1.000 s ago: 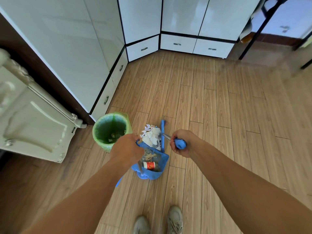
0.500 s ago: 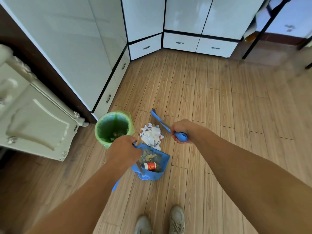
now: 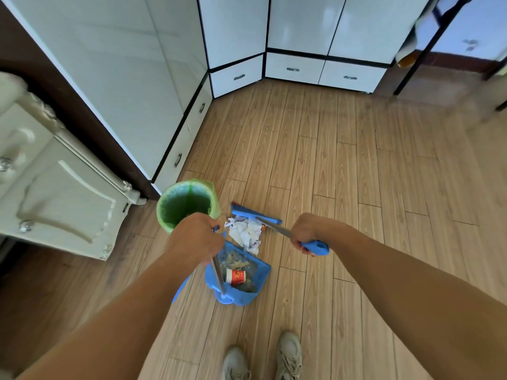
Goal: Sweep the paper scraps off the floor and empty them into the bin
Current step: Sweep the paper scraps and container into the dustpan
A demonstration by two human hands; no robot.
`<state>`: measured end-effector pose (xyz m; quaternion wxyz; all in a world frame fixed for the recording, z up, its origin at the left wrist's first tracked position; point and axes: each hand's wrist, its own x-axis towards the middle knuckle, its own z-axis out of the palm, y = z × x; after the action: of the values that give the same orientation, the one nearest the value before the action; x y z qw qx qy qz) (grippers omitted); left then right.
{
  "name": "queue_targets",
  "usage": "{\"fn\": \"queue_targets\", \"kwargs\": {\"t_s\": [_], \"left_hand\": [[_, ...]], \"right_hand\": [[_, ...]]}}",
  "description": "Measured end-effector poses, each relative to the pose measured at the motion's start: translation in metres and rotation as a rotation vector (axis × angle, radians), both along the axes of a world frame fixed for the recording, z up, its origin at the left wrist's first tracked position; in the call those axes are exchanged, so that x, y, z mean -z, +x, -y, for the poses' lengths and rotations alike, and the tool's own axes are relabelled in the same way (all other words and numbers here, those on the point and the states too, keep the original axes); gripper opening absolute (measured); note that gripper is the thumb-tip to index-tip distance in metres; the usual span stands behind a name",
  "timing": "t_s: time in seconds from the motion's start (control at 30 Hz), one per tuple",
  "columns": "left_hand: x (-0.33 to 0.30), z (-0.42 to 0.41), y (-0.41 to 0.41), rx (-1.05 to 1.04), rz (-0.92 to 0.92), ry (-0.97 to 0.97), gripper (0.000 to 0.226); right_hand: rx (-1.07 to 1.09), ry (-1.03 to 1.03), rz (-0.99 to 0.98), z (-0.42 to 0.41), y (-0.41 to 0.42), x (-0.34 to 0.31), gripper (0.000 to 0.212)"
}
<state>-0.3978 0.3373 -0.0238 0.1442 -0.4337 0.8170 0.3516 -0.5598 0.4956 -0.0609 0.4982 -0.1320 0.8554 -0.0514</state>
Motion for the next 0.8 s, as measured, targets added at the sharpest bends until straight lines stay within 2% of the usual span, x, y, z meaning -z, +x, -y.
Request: {"fn": "queue_targets", "kwargs": {"t_s": [0.3,0.47,0.53,0.8], "left_hand": [[0.001,-0.003,0.019,0.022,-0.009,-0.014,0.045],[0.003,-0.005,0.027,0.035,-0.026,-0.027,0.043],[0.004,-0.005,0.030,0.040,-0.032,-0.036,0.042],[0.004,-0.008,0.041,0.058,-0.049,-0.051,0.033]], "right_hand": [[-0.069,0.003,-0.031,0.000,0.007,-0.004,0.016],[-0.004,-0.045,0.007,-0.005,0.021,0.004,0.012],[-0.040,-0.017,0.040,-0.010,0.029,0.006,0.006],[-0.030,0.053,0.173,-0.040,0.038,-0.014,0.024]]}}
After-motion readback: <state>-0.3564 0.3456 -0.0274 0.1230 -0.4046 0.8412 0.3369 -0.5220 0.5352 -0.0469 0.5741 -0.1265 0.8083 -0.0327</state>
